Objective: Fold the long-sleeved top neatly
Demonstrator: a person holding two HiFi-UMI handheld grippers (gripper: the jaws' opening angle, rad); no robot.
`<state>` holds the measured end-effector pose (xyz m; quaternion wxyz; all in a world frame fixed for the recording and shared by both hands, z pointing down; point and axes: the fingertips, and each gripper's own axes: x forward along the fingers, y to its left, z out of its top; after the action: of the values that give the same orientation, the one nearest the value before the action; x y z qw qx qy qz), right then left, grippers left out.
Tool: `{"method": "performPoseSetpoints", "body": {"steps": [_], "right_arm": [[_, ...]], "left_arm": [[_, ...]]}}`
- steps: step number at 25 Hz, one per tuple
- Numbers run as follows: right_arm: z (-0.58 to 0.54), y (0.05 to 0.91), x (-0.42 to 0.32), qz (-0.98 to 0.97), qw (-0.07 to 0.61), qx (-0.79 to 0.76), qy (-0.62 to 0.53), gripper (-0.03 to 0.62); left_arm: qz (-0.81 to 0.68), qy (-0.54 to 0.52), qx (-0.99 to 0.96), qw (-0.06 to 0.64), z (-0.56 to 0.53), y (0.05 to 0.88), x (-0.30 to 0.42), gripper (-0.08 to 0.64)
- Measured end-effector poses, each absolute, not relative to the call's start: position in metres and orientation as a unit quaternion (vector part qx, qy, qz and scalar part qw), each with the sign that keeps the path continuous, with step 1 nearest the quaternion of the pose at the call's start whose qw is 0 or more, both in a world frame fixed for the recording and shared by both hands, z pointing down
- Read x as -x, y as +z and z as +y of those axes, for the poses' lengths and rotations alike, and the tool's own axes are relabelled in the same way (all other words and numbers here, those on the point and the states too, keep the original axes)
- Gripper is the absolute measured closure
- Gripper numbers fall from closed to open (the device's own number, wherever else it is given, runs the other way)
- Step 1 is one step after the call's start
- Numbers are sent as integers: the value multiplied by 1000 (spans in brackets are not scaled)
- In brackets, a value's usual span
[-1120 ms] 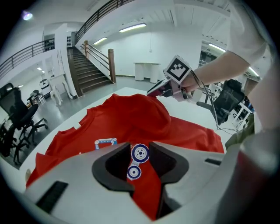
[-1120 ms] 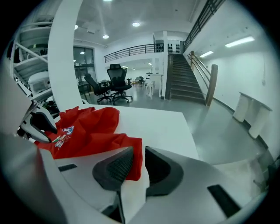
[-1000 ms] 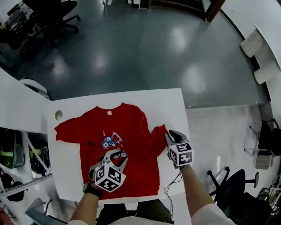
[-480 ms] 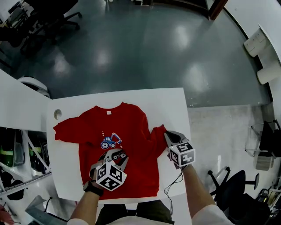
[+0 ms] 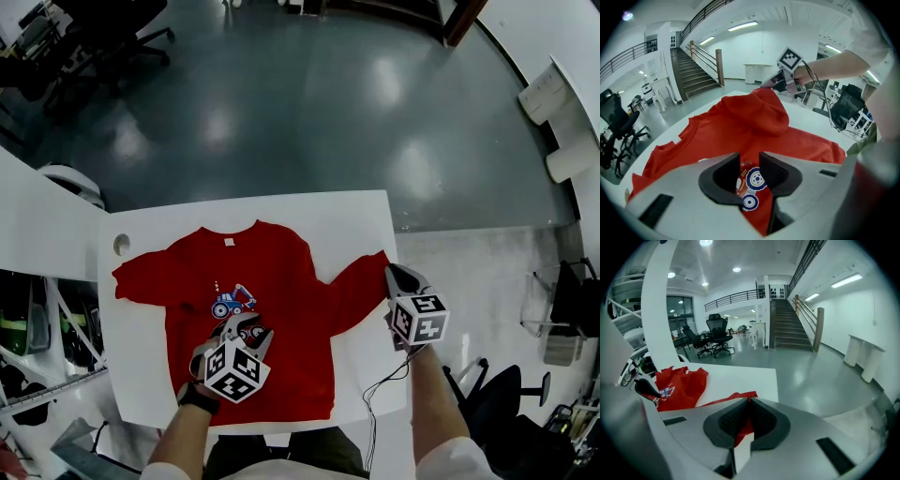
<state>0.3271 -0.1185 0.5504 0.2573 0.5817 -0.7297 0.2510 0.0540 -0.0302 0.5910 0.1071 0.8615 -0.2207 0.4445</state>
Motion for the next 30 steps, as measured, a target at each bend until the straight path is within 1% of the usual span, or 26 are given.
{"method": "performPoseSetpoints", "body": {"steps": [10, 20, 30], "right_arm": [[-122, 520, -409, -681, 247, -653, 221, 571], [-116, 487, -479, -634, 211, -722, 181, 571], [-115, 469, -516, -604, 179, -758, 169, 571]], "left_arm": [[-219, 440, -865, 100, -32, 588, -78, 425], [-224, 444, -863, 95, -32, 589, -102, 425], [-224, 447, -861, 94, -27, 590, -113, 425]]}}
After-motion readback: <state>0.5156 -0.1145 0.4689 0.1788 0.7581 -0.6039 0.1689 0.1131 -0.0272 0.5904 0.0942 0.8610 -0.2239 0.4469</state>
